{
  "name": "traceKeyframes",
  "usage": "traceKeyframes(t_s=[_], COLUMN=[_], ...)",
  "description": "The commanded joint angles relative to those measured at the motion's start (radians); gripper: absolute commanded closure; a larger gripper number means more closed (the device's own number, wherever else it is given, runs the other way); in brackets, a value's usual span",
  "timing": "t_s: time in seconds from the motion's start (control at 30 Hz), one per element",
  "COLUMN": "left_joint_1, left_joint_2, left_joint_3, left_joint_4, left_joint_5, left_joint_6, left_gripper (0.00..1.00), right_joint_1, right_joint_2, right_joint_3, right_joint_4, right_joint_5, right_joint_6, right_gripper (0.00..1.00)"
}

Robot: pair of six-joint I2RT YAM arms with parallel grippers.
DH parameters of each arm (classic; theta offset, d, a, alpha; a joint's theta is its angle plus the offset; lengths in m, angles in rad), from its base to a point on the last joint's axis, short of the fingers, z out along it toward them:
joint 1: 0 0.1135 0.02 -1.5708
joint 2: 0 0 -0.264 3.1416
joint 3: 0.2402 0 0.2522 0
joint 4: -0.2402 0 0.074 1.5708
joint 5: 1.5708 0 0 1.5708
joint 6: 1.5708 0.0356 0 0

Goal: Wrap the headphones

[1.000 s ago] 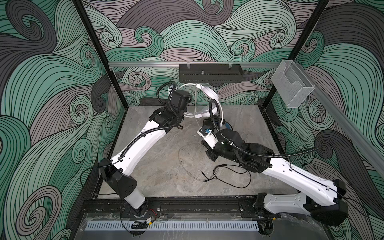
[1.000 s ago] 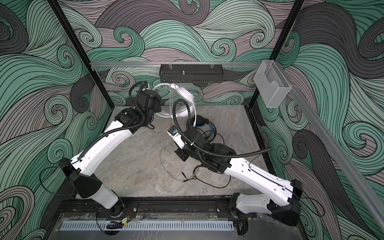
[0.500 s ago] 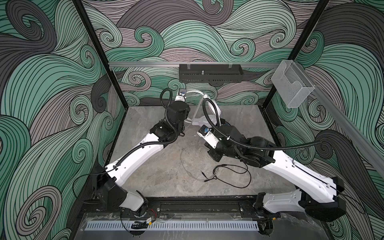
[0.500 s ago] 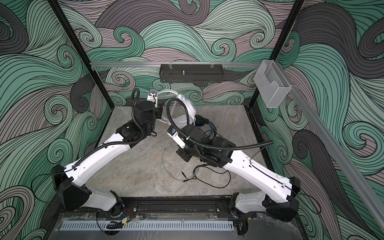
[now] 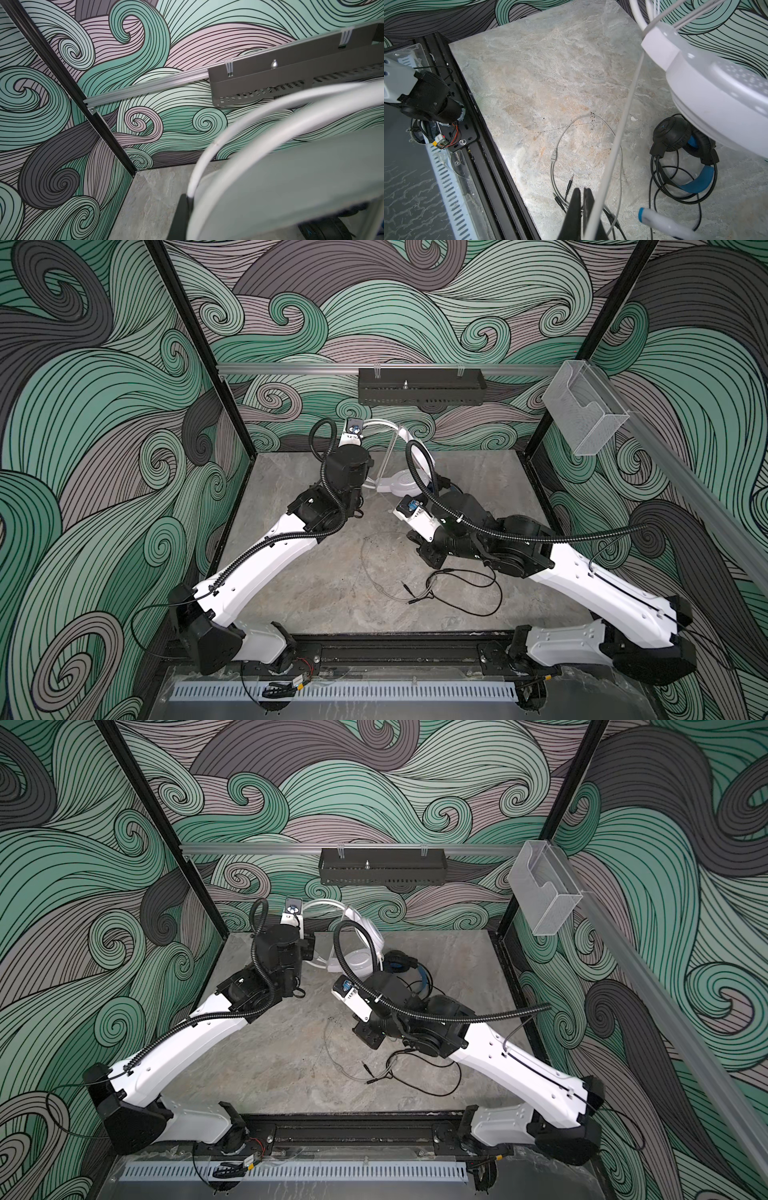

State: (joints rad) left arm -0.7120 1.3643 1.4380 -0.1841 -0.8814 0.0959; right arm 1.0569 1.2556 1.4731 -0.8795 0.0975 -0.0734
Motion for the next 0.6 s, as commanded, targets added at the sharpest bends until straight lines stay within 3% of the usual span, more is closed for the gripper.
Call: traceKeyframes(t_s=[0.0,0.17,0.57], left_joint_1=[0.007,0.005,-0.001], left_joint_2=[-0.042,-0.057,-0.079], left_joint_3=[0.064,0.134,0.095], left_joint_4=[0.022,-0.122,-0.102], left_joint_5=[-0.151,-0.168,-0.184], left_joint_6=[-0.050,-0.157,-0.128], left_gripper=[1.00,1.00,1.00], right_joint_1=[0.021,0.021,0.018], right_joint_2=[-0.089,-0.178,-0.296], right_joint_3=[-0.056,-0.147,-0.207], right_joint_4=[0.044,0.143,0.148], right_joint_5=[-0.086,-0.124,-0.130], right_joint_6=[0.041,0.049,0.004], right_gripper=[0.99,0.97,0.89])
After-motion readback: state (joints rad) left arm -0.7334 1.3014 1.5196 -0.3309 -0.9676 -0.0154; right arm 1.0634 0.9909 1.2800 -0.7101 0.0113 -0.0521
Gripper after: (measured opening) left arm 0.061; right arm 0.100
